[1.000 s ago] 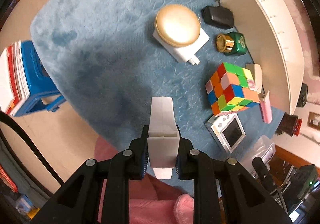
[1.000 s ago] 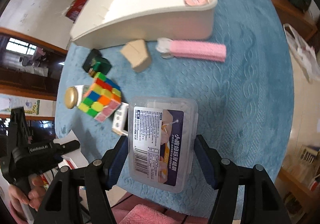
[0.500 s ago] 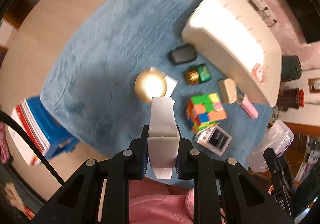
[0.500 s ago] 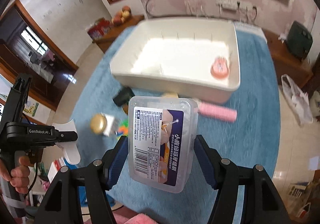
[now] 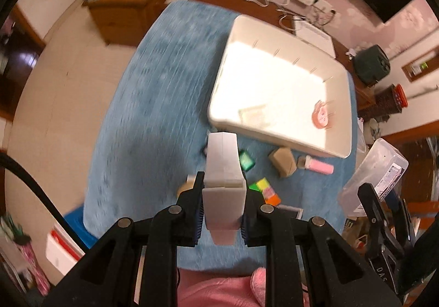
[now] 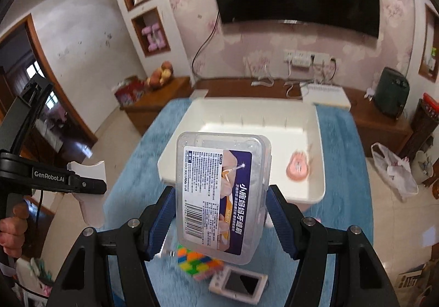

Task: Organize rigid objects
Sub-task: 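Lift the white clip and clear labelled box and carry them over the tray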

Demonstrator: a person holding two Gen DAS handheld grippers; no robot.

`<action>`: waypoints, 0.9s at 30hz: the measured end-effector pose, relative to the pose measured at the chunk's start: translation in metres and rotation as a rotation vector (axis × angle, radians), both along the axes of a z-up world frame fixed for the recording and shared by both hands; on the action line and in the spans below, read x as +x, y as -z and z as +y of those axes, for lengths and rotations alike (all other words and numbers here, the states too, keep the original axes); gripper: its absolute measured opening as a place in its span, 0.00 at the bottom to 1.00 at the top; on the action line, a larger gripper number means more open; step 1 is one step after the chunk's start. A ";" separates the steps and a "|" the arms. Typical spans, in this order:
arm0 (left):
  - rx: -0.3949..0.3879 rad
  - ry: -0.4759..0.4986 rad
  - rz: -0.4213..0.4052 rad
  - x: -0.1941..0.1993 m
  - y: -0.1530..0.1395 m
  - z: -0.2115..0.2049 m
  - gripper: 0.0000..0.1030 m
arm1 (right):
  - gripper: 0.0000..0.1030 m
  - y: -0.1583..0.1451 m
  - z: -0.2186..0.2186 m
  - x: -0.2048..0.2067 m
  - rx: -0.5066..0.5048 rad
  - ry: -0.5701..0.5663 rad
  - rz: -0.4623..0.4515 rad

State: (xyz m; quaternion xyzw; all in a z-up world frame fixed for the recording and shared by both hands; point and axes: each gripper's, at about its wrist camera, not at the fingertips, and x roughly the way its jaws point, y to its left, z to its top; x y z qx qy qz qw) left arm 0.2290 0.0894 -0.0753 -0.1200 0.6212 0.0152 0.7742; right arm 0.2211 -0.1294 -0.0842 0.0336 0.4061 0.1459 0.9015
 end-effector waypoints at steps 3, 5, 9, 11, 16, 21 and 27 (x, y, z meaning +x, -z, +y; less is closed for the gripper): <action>-0.005 0.050 -0.030 0.020 -0.009 -0.005 0.22 | 0.65 -0.004 0.001 0.006 -0.013 0.030 -0.048; -0.011 0.078 -0.049 0.032 -0.012 -0.008 0.22 | 0.65 -0.005 0.000 0.011 -0.020 0.051 -0.068; -0.036 0.129 -0.101 0.058 -0.017 -0.017 0.22 | 0.65 -0.002 -0.002 0.025 -0.036 0.085 -0.082; -0.054 0.146 -0.124 0.068 -0.019 -0.020 0.22 | 0.65 0.001 -0.004 0.031 -0.039 0.103 -0.086; -0.111 0.194 -0.183 0.095 -0.016 -0.030 0.22 | 0.65 0.013 -0.009 0.047 -0.044 0.136 -0.080; -0.168 0.231 -0.209 0.117 -0.001 -0.038 0.22 | 0.65 0.026 -0.009 0.065 -0.066 0.157 -0.080; -0.194 0.266 -0.252 0.130 0.017 -0.046 0.22 | 0.65 0.045 -0.010 0.083 -0.063 0.157 -0.040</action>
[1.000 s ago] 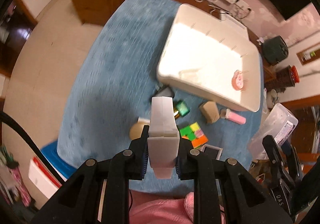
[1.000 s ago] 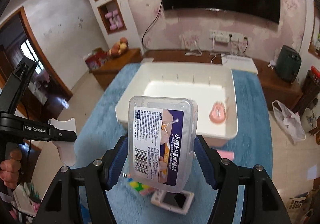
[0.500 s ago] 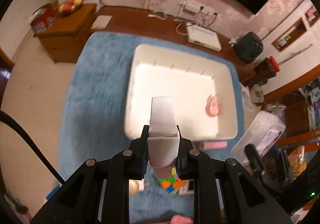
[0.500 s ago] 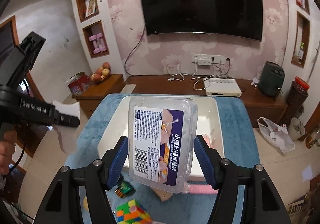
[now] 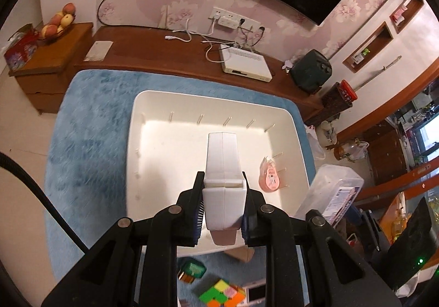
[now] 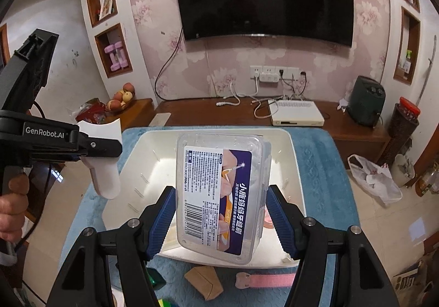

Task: Organize rigid objects
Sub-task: 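Lift the white clip and clear labelled box and carry them over the tray, then release the clip and labelled box into the tray by opening both tools, then withdraw both tools from the tray toward the remaining table items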

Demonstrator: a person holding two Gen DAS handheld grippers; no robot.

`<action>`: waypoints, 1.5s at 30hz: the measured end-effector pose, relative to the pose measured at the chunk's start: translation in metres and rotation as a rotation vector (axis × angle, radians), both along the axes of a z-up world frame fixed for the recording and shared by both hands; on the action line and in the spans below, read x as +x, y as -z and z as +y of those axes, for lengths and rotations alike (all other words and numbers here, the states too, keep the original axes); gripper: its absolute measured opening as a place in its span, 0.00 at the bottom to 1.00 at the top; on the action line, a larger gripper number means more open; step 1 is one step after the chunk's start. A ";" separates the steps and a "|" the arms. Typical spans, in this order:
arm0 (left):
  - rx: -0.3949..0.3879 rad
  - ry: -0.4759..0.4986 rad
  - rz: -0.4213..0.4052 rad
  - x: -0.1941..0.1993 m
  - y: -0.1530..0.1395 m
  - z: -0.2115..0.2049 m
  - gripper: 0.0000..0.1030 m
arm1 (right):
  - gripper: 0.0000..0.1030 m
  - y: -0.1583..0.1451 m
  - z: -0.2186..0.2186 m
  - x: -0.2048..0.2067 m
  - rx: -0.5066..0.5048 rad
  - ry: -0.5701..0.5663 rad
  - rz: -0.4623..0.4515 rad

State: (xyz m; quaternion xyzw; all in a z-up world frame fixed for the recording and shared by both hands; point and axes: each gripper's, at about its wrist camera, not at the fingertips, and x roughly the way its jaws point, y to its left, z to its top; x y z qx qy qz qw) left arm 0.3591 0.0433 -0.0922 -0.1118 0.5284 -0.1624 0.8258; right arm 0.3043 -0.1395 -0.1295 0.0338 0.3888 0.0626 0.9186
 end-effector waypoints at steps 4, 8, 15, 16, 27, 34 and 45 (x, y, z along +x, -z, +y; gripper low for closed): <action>0.002 0.021 -0.044 0.004 0.009 -0.006 0.22 | 0.65 0.012 -0.001 0.011 0.003 0.003 0.027; -0.003 0.028 -0.057 0.009 0.016 -0.007 0.22 | 0.65 0.022 0.000 0.020 0.014 0.003 0.057; 0.009 0.023 -0.055 0.013 0.021 -0.006 0.24 | 0.66 0.031 0.002 0.030 0.023 0.010 0.109; 0.003 0.022 -0.060 0.013 0.020 -0.005 0.25 | 0.66 0.031 0.002 0.030 0.024 0.013 0.114; -0.049 -0.032 -0.112 0.005 -0.010 0.016 0.54 | 0.74 0.013 -0.005 0.022 0.047 0.076 0.100; -0.076 -0.058 -0.166 -0.017 -0.040 0.033 0.67 | 0.74 0.001 -0.007 0.000 0.105 0.110 0.108; -0.053 -0.054 -0.240 -0.073 -0.076 0.056 0.78 | 0.78 -0.012 -0.009 -0.047 0.178 0.124 0.100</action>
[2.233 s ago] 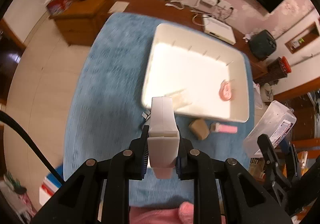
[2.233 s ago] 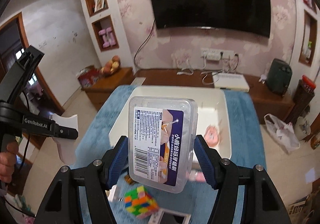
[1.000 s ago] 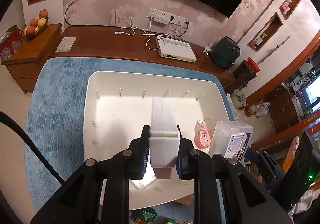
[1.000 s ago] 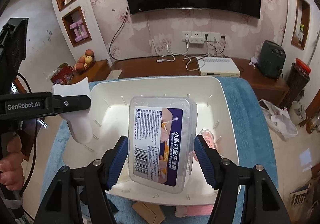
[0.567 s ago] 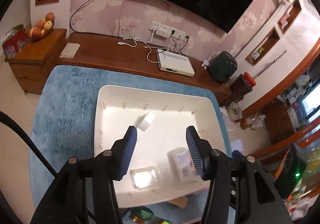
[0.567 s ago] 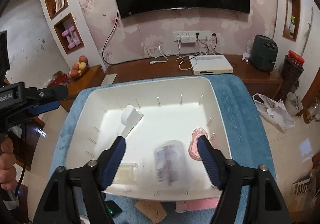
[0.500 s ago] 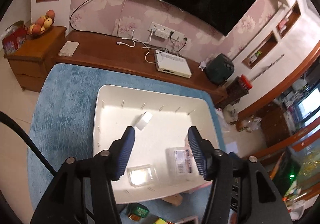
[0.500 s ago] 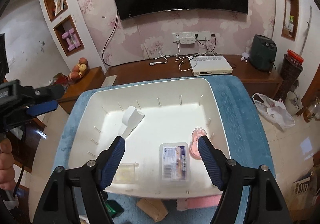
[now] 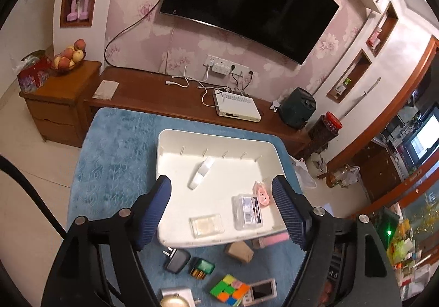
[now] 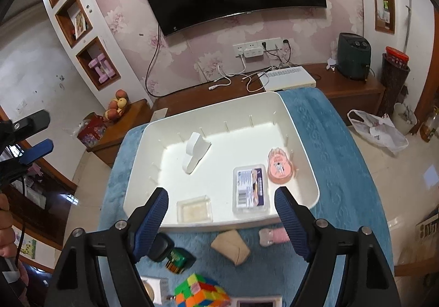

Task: Organize rigid objects
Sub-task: 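Withdraw both tools from the tray toward the remaining table items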

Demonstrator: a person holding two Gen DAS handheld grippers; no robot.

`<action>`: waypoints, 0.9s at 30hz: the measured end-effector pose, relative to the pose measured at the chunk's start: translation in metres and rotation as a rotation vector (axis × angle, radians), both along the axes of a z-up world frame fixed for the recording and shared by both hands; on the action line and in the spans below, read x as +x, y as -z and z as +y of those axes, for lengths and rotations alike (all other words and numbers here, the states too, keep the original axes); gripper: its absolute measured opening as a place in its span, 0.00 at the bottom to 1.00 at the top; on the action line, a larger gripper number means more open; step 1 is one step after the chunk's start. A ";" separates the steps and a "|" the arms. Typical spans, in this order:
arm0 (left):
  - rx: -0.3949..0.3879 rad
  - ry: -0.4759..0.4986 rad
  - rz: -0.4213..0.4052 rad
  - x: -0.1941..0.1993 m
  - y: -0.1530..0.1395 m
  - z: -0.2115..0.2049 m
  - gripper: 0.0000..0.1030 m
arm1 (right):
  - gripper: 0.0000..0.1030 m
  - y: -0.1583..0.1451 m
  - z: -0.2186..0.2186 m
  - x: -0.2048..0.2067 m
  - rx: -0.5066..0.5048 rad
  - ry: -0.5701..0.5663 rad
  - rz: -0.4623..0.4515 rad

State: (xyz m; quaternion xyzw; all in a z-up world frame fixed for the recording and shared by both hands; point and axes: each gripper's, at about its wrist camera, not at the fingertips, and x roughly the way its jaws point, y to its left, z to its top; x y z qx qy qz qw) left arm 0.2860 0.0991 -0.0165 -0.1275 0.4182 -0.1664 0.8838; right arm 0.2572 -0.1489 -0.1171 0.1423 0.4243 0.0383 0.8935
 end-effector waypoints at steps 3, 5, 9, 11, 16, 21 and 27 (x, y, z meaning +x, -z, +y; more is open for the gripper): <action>0.026 -0.011 -0.016 -0.019 -0.004 0.004 0.80 | 0.79 -0.001 -0.003 -0.009 0.033 -0.001 0.002; 0.058 -0.026 -0.017 -0.032 -0.006 0.005 0.80 | 0.79 -0.002 -0.003 -0.016 0.053 -0.005 0.006; 0.082 -0.067 -0.027 -0.059 -0.010 0.006 0.80 | 0.79 -0.005 -0.005 -0.036 0.083 -0.033 0.009; 0.086 -0.097 -0.031 -0.073 -0.012 0.006 0.80 | 0.79 -0.006 -0.006 -0.048 0.091 -0.055 0.014; 0.091 -0.145 -0.052 -0.107 -0.015 0.003 0.80 | 0.79 -0.008 -0.011 -0.076 0.097 -0.088 0.018; 0.099 -0.182 -0.033 -0.135 -0.013 0.002 0.80 | 0.79 -0.007 -0.017 -0.108 0.095 -0.102 0.019; 0.105 -0.193 -0.004 -0.168 -0.010 0.001 0.80 | 0.79 0.003 -0.026 -0.136 0.126 -0.100 0.049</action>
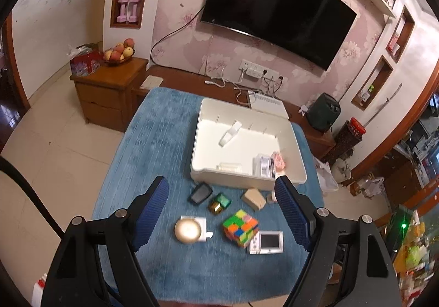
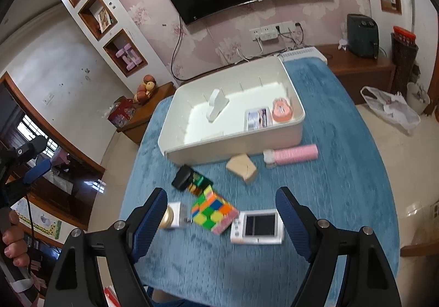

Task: Organize rigid objects
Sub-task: 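Withdraw both tools from the tray toward the remaining table items, then grasp the gold round compact with the left tool while the right tool grasps the white game device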

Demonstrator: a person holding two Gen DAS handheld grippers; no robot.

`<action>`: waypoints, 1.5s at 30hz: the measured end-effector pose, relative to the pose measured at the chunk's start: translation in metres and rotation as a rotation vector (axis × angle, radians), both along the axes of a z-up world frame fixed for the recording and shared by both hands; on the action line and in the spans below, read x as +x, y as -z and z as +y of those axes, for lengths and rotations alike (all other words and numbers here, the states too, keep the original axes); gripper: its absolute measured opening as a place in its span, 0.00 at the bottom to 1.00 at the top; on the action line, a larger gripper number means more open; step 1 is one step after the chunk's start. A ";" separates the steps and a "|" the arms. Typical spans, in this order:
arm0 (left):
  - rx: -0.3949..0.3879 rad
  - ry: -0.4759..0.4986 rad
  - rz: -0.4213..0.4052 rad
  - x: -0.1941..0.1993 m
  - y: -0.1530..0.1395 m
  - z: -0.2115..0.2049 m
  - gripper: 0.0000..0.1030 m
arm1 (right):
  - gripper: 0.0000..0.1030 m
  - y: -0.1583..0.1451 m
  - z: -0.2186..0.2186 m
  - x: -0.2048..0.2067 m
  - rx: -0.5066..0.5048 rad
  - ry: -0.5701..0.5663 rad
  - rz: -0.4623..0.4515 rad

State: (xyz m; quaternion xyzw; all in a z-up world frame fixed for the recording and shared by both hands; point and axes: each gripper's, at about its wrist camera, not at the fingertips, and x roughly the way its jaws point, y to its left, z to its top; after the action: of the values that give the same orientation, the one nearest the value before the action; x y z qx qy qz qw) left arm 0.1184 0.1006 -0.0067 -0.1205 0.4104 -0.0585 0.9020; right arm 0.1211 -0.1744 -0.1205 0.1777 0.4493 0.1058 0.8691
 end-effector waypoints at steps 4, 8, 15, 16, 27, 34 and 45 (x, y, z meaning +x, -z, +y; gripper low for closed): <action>0.038 0.005 0.043 -0.018 0.005 -0.003 0.80 | 0.80 0.010 -0.002 -0.014 0.030 0.000 0.029; 0.089 0.007 0.066 -0.032 0.011 -0.008 0.80 | 0.80 0.022 0.000 -0.024 0.063 -0.005 0.073; 0.169 0.027 0.130 -0.044 0.024 -0.017 0.80 | 0.80 0.042 0.005 -0.035 0.124 -0.008 0.159; 0.182 0.036 0.148 -0.044 0.027 -0.019 0.80 | 0.80 0.044 0.006 -0.035 0.124 -0.006 0.168; 0.257 0.111 0.324 -0.022 0.070 -0.025 0.80 | 0.80 0.071 0.014 -0.033 0.033 0.031 0.238; 0.259 0.177 0.451 0.004 0.103 -0.022 0.80 | 0.80 0.089 0.025 -0.023 0.000 0.079 0.256; 0.187 0.201 0.661 0.047 0.157 -0.013 0.80 | 0.80 0.116 0.043 -0.001 -0.143 0.120 0.276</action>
State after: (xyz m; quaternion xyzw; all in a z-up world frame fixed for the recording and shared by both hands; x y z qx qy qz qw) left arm 0.1654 0.0874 -0.1639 -0.0090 0.6934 -0.0672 0.7173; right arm 0.1205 -0.1315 -0.2368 0.1549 0.5593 -0.0038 0.8143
